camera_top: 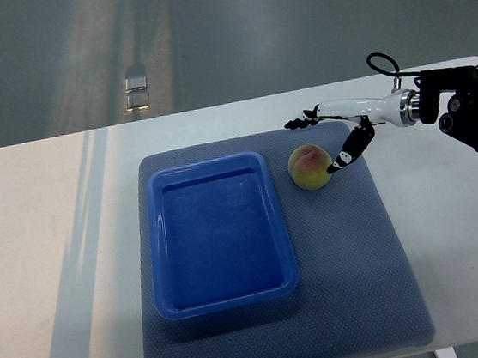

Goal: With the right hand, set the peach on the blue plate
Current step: 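Lower the right hand over the peach and close fingers around it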

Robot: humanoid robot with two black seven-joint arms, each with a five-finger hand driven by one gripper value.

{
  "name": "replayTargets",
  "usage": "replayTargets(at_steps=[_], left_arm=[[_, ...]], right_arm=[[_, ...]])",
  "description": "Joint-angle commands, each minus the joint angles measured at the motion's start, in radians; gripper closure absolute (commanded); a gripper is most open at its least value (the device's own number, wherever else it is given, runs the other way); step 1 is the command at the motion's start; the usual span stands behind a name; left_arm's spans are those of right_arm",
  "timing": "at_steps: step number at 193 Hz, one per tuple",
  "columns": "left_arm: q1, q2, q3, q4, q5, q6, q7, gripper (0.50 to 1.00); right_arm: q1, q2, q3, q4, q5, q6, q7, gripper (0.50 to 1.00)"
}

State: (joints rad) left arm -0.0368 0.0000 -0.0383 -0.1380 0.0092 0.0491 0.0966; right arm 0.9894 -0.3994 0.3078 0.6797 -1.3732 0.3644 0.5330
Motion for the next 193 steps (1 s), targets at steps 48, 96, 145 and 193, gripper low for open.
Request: replayTargets(at_steps=[48,96,145,193], left_arm=[[0.0,0.0,0.0,0.0,0.0,0.0,0.0,0.5],[0.0,0.0,0.0,0.0,0.0,0.0,0.0,0.5],[0.0,0.0,0.0,0.0,0.0,0.0,0.0,0.5],[0.0,0.0,0.0,0.0,0.0,0.0,0.0,0.5]], right_arm=[[0.002,0.016,-0.076,-0.014,-0.021,-0.076,-0.011,0.572],[0.02,0.019,-0.127,-0.035,-0.021,-0.094,-0.019,0.574],[0.02,0.04,-0.144,-0.048,-0.021,-0.094,-0.019,0.576],[0.02,0.077,-0.144,-0.072,-0.021,-0.094,-0.018,0.599]])
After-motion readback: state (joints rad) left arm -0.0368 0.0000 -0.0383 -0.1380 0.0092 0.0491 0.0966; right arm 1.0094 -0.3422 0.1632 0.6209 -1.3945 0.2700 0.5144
